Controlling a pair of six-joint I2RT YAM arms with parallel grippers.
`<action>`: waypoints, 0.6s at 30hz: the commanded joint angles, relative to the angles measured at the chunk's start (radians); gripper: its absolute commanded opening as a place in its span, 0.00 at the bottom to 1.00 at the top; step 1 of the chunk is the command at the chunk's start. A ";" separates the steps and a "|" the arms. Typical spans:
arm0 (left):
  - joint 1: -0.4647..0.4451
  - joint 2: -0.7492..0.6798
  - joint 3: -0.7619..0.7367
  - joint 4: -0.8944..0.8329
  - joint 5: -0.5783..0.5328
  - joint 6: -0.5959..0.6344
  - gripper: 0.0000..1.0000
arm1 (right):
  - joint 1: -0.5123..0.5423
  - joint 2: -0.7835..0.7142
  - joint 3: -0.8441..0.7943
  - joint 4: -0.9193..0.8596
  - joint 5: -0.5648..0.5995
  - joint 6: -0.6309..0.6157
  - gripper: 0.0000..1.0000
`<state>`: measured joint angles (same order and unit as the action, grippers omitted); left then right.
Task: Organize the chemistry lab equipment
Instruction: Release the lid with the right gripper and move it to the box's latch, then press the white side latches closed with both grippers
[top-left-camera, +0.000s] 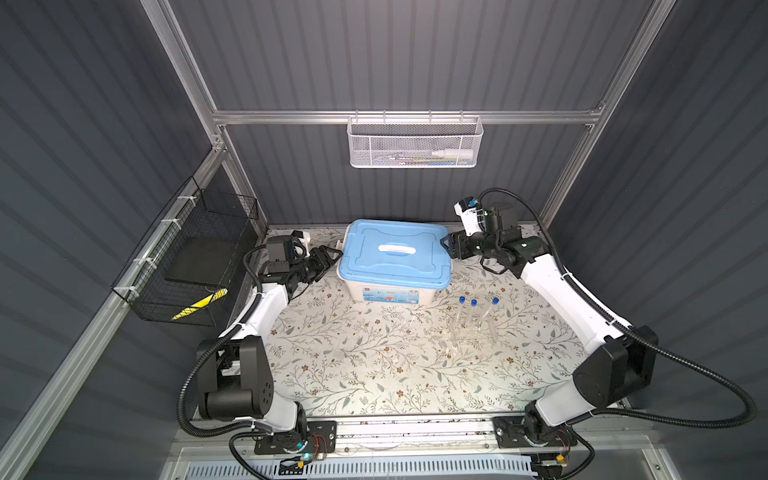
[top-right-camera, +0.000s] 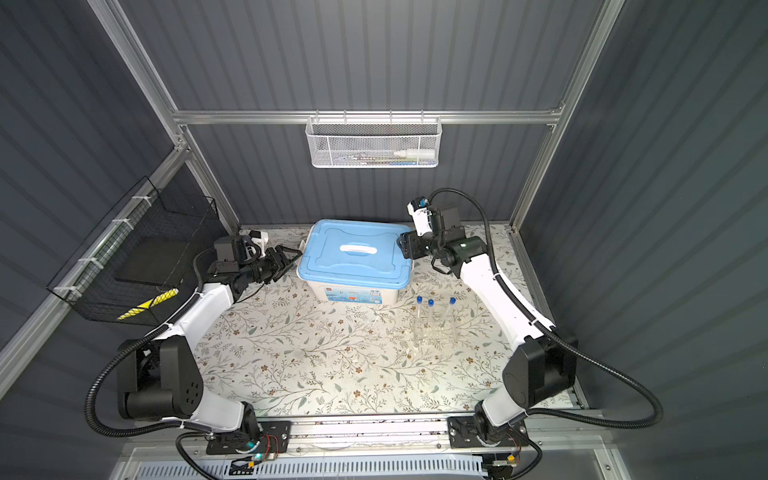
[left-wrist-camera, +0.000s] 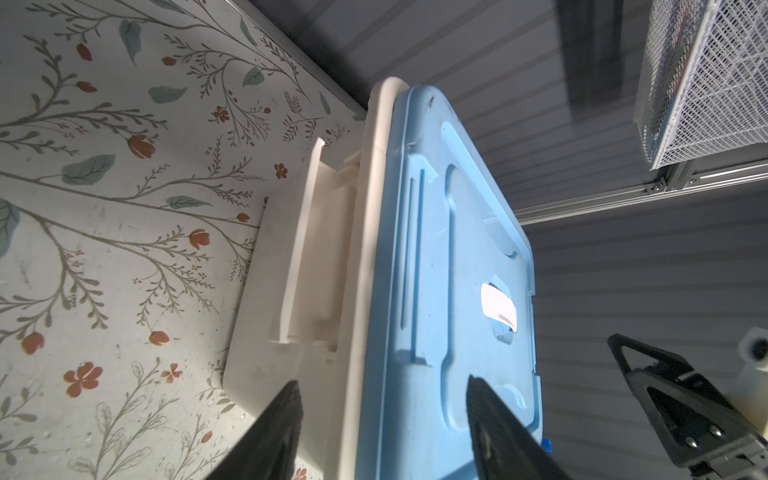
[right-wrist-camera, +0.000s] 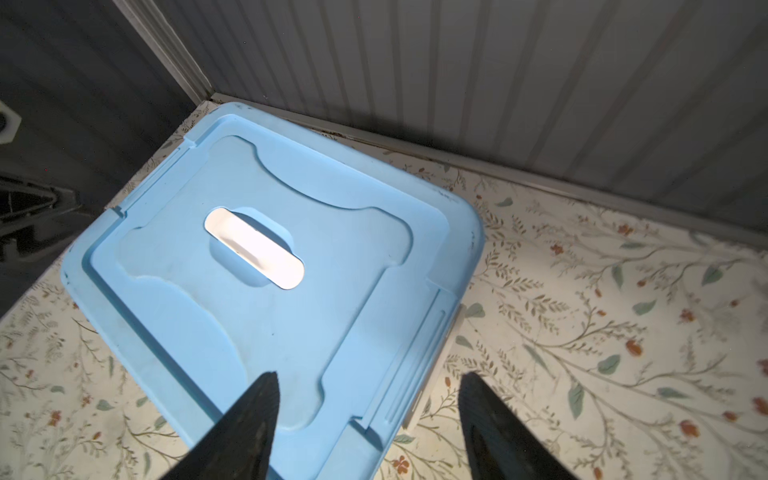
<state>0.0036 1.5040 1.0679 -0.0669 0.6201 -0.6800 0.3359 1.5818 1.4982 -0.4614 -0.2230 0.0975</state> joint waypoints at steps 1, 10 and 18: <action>-0.014 -0.002 0.042 -0.023 -0.001 0.039 0.69 | -0.035 0.030 -0.019 -0.039 -0.122 0.126 0.68; -0.048 0.000 0.065 -0.052 -0.035 0.079 0.82 | -0.051 0.094 -0.019 -0.070 -0.174 0.178 0.63; -0.050 -0.002 0.063 -0.051 -0.038 0.086 0.87 | -0.060 0.135 -0.026 -0.077 -0.209 0.219 0.60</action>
<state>-0.0444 1.5040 1.1000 -0.0967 0.5896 -0.6197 0.2810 1.7012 1.4811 -0.5194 -0.3992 0.2893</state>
